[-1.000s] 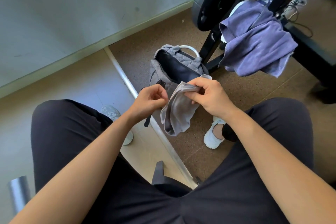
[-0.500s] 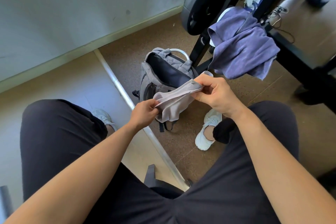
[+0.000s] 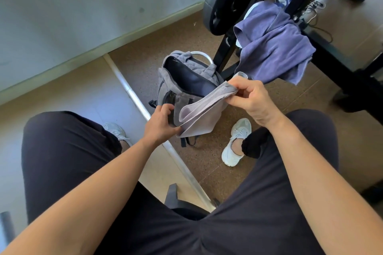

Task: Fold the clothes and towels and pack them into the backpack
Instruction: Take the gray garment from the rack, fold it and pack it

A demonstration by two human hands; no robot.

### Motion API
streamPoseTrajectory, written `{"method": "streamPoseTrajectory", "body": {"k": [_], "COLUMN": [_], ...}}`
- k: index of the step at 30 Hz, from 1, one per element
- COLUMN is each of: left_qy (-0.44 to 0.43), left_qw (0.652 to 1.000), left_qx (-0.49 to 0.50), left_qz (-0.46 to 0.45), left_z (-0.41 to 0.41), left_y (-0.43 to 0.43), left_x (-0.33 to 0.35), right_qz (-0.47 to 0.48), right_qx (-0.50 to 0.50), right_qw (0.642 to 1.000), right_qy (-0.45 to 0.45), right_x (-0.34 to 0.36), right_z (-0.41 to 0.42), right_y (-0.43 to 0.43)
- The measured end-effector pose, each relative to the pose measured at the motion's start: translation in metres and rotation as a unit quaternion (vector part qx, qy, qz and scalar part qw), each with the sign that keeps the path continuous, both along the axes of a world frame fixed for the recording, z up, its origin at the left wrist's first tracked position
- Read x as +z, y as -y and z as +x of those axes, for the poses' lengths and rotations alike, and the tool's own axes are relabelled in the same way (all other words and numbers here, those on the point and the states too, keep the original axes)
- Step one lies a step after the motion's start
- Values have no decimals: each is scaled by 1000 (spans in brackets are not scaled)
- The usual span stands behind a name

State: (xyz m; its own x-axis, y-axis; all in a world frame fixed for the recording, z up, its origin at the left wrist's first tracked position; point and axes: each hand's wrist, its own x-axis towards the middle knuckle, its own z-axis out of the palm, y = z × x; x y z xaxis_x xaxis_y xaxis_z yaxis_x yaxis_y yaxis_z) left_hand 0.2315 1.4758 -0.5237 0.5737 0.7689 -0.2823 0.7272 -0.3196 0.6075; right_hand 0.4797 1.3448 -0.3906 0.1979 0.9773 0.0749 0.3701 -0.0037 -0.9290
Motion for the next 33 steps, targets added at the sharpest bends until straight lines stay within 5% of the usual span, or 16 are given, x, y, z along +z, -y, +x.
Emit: {"method": "streamPoseTrajectory", "body": {"k": [8,15,20,24,27,31,33], "left_qy": [53,7,-16,162,271,316,283], "left_qw": [993,994,996,922,865,796,791], "left_qx": [-94,-91,49,257,313,358,365], "left_qz": [47,57,-76,-239,-283,-372,-402], "left_z": [18,18,-4,-14,-16,-21,-22], "left_y": [13,12,-7,-30,-40,-47,-44], "left_x": [7,6,-2,15,44,59,61], "right_qz": [-19,-10,-29,-96,-124,-140,-141], "right_qx": [26,19,-136,-267,-294,-277,-268], "right_qw": [999,999,990,958,945,949,952], "right_qy": [-20,-37,-30,39,69,54,36], "right_x": [2,2,-15,-33,-39,-40,-40], "right_z": [-5,-3,8,17,21,14,9], "right_y": [-1,0,2,2,-1,-8,-11]}}
